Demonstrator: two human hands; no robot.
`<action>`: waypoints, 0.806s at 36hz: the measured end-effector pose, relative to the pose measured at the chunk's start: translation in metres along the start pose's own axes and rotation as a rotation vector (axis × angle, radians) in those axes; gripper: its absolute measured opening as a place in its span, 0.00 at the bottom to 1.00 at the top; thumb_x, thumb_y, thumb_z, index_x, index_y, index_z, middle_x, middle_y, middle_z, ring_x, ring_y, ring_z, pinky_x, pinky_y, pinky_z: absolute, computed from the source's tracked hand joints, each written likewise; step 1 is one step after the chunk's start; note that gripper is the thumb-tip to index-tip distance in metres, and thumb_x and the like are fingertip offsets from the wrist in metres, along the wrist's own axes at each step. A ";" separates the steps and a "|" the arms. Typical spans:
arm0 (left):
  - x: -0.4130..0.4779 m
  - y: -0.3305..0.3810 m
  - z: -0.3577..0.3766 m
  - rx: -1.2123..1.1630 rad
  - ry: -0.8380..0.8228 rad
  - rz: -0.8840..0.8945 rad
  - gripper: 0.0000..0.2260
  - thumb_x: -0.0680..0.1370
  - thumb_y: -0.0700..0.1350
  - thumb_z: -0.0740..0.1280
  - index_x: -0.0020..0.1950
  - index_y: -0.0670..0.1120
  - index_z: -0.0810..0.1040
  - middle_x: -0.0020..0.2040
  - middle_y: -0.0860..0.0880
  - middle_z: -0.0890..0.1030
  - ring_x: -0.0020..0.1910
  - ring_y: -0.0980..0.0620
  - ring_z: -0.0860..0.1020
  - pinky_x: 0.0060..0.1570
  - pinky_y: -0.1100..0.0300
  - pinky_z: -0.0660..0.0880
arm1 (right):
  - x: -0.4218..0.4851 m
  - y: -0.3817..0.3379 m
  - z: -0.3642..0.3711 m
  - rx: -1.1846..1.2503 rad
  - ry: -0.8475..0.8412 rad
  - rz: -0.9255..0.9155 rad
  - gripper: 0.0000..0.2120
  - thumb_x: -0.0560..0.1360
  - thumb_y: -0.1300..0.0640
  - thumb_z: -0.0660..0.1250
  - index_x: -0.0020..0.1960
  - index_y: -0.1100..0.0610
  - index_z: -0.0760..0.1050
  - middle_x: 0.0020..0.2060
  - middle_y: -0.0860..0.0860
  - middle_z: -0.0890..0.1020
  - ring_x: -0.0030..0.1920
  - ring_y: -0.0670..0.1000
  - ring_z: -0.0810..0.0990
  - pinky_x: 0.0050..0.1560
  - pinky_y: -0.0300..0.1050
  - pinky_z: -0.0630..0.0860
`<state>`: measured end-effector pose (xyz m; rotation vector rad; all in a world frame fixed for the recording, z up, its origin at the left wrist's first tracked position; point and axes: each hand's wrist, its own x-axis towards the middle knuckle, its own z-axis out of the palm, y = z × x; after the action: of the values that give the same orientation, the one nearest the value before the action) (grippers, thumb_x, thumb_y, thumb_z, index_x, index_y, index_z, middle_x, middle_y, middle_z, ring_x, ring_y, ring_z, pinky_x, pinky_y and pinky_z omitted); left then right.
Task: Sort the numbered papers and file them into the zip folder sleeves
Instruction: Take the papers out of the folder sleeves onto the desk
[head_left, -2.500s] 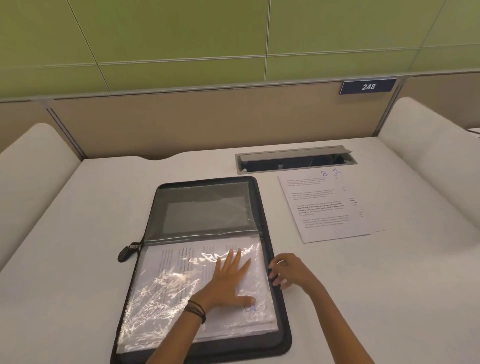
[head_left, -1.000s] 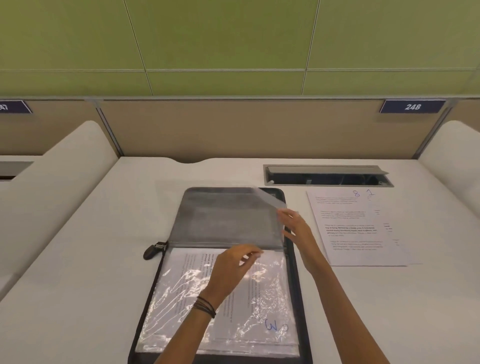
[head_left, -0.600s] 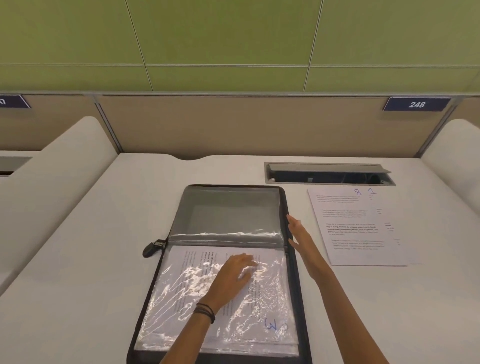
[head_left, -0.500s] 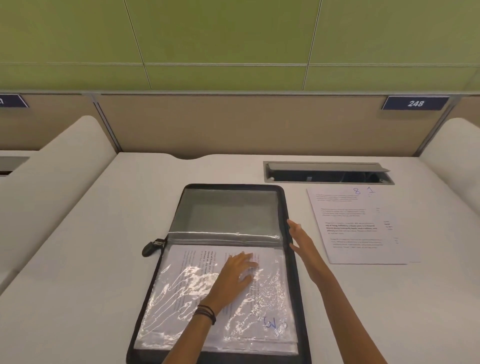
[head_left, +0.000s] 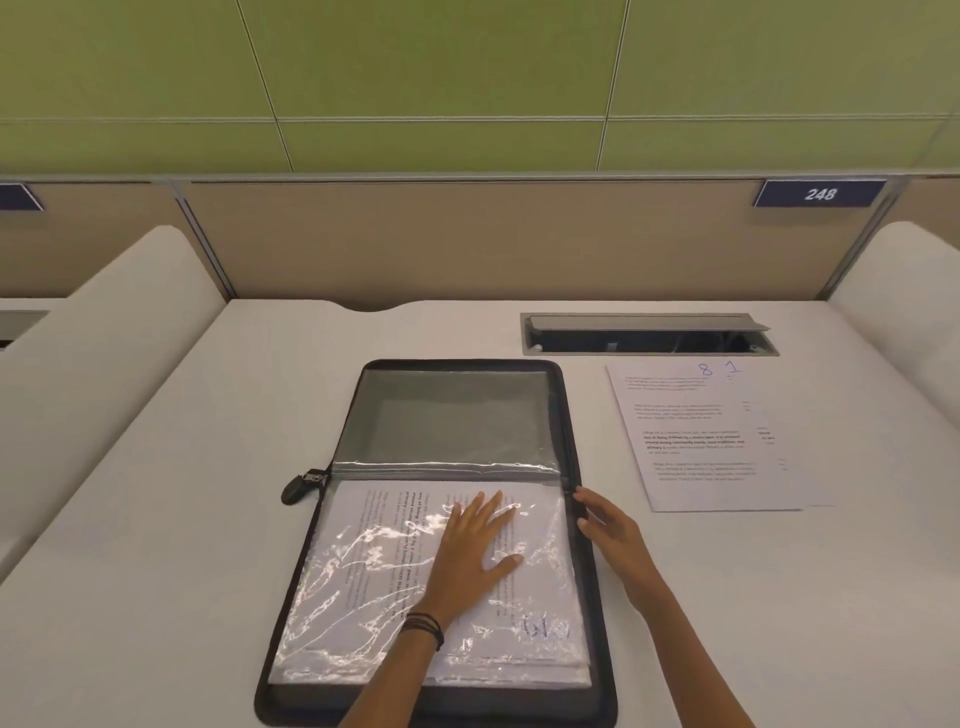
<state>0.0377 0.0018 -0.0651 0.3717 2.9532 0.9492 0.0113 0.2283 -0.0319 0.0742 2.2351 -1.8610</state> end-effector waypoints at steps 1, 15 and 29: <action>0.000 0.000 0.000 0.009 0.001 0.002 0.29 0.73 0.72 0.47 0.72 0.64 0.54 0.76 0.61 0.50 0.75 0.60 0.43 0.74 0.57 0.35 | 0.000 0.002 0.000 0.001 0.007 -0.009 0.16 0.77 0.59 0.65 0.64 0.52 0.72 0.64 0.42 0.73 0.64 0.44 0.71 0.53 0.25 0.69; 0.000 -0.002 0.002 -0.062 0.037 0.013 0.26 0.76 0.69 0.43 0.72 0.62 0.57 0.75 0.61 0.52 0.75 0.61 0.45 0.74 0.56 0.37 | 0.007 0.008 0.005 -0.236 0.054 -0.125 0.12 0.73 0.68 0.67 0.53 0.57 0.79 0.51 0.44 0.78 0.54 0.44 0.77 0.53 0.27 0.70; 0.002 -0.004 0.003 -0.067 0.055 -0.023 0.19 0.81 0.58 0.44 0.72 0.62 0.57 0.75 0.61 0.54 0.75 0.62 0.46 0.73 0.62 0.35 | 0.013 0.004 0.015 -0.501 0.094 -0.057 0.03 0.74 0.60 0.69 0.45 0.58 0.81 0.40 0.43 0.73 0.44 0.46 0.75 0.46 0.30 0.68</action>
<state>0.0349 0.0010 -0.0697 0.3137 2.9577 1.0698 0.0020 0.2135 -0.0409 0.0105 2.7213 -1.2899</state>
